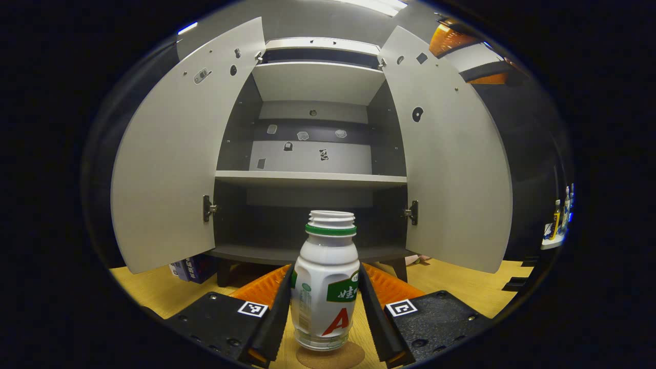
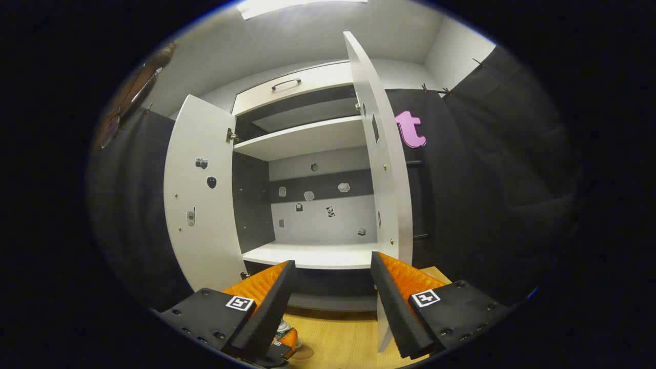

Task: Grasp the bottle in the cabinet with the left hand and place it on the coaster, then close the right door with the right hand and the left door with the left hand.

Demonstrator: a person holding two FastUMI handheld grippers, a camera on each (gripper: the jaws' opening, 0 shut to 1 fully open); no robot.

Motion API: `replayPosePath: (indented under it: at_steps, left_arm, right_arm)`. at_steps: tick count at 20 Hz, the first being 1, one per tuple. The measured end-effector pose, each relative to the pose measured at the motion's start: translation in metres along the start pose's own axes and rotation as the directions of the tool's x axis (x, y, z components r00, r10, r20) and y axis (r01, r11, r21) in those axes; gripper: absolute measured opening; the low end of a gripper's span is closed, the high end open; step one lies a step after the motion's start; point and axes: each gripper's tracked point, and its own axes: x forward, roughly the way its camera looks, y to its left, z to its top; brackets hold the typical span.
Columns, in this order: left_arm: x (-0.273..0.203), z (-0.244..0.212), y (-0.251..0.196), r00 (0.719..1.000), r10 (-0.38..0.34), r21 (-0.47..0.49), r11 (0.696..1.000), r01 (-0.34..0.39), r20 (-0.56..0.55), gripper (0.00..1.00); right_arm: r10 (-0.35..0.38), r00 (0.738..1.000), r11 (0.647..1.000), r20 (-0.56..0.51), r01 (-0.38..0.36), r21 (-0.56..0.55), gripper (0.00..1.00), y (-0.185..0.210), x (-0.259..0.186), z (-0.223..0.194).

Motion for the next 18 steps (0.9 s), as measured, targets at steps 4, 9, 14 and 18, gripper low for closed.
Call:
replayPosePath:
  at_steps: [4,9,14,18]
  left_arm:
    - [-0.007,-0.016,-0.011,1.000,0.003,-0.029,1.000,-0.003,-0.018,0.70]
    - [-0.006,-0.032,-0.009,0.999,0.027,-0.027,0.999,-0.028,-0.038,0.70]
    - [-0.010,-0.044,-0.010,0.998,0.025,-0.038,0.999,-0.027,-0.062,0.70]
    - [-0.021,-0.043,-0.005,0.998,0.038,-0.047,0.998,-0.041,-0.051,0.71]
  right_arm:
    - [0.007,1.000,1.000,-0.028,-0.008,-0.008,0.95,-0.001,0.000,-0.006]
    - [0.011,0.999,1.000,-0.030,-0.011,-0.013,0.95,-0.002,-0.003,-0.005]
    - [0.005,0.999,1.000,-0.036,-0.006,-0.021,0.95,-0.005,-0.004,-0.005]
    - [0.014,0.999,1.000,-0.038,-0.015,-0.019,0.95,-0.001,-0.005,-0.005]
